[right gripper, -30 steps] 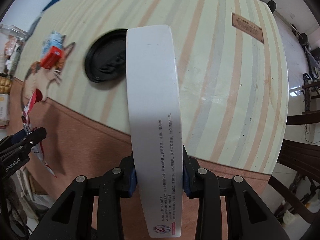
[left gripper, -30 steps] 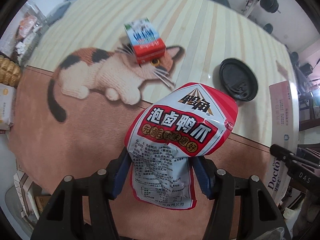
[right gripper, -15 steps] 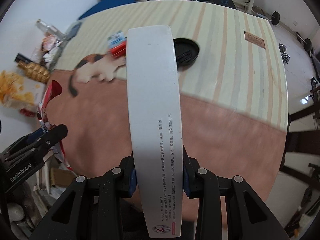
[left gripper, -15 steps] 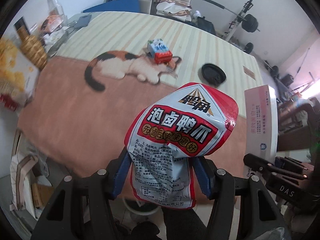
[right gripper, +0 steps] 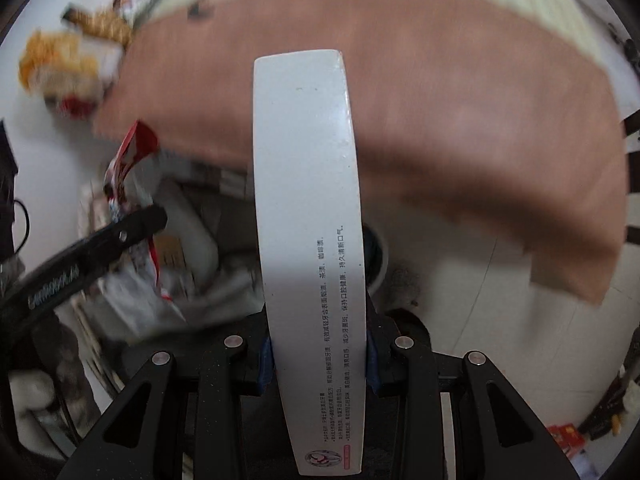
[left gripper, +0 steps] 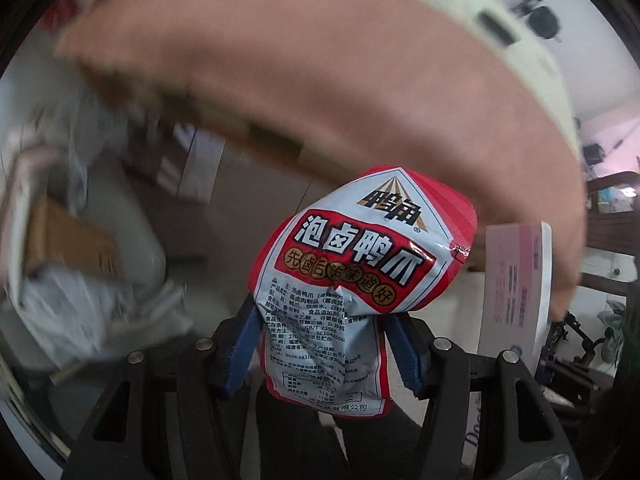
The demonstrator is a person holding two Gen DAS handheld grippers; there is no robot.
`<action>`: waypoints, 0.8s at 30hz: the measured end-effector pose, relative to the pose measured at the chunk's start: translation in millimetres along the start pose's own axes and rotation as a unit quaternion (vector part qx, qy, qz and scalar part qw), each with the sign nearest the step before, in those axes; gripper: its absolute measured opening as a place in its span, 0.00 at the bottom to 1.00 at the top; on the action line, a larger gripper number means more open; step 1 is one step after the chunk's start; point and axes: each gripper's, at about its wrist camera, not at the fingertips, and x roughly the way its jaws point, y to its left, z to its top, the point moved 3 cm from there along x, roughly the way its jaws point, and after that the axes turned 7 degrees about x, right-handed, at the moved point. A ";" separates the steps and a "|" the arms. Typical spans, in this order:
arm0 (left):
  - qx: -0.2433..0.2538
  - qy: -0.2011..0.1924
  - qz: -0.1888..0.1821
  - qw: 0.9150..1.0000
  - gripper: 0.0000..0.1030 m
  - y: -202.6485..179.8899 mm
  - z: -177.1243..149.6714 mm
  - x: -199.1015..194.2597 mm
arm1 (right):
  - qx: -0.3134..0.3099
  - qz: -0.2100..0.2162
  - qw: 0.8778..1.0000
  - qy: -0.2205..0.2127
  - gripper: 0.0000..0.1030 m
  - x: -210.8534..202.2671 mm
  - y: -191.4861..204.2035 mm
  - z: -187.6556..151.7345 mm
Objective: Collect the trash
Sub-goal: 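Open left tool over the bin to drop the bag while right tool drops the box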
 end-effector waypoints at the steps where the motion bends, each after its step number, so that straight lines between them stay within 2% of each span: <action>1: -0.010 0.010 0.000 1.000 0.55 6.4 -7.5 17.0 | -0.004 -0.002 1.000 0.014 0.36 16.2 -0.9 -10.0; 5: -0.040 0.043 -0.002 0.998 0.55 28.7 -29.7 85.4 | -0.031 -0.019 0.997 0.065 0.36 90.9 -8.1 -38.9; 8: -0.059 0.064 0.002 0.996 0.55 46.4 -40.7 143.3 | -0.036 -0.034 0.994 0.094 0.36 155.5 -22.9 -45.4; 13: -0.075 0.106 0.000 0.992 0.58 72.1 -51.6 247.0 | -0.026 -0.055 0.990 0.126 0.36 271.9 -58.3 -36.1; 15: -0.084 0.119 -0.013 0.989 0.58 80.9 -51.8 289.3 | -0.015 -0.054 0.989 0.138 0.36 315.2 -71.7 -31.1; 18: -0.098 0.133 -0.021 0.986 0.62 91.8 -50.8 334.3 | -0.011 -0.052 0.988 0.146 0.36 375.9 -83.9 -20.1; 19: -0.106 0.135 -0.023 0.985 0.69 96.1 -50.2 346.4 | -0.010 -0.049 0.988 0.148 0.36 389.5 -83.6 -12.3; 20: -0.114 0.136 -0.023 0.984 0.85 100.1 -49.6 354.7 | -0.007 -0.044 0.987 0.151 0.36 402.6 -86.9 -6.3; 21: -0.119 0.136 -0.023 0.983 0.93 102.2 -49.6 358.9 | 0.000 -0.037 0.987 0.154 0.36 418.0 -89.1 -2.1; 22: -0.120 0.134 -0.020 0.983 0.98 106.1 -49.4 361.1 | 0.005 -0.035 0.988 0.153 0.37 426.3 -87.8 5.6; 24: -0.116 0.128 -0.005 0.985 0.98 110.3 -51.2 359.3 | 0.008 -0.034 0.989 0.146 0.46 438.8 -89.7 11.0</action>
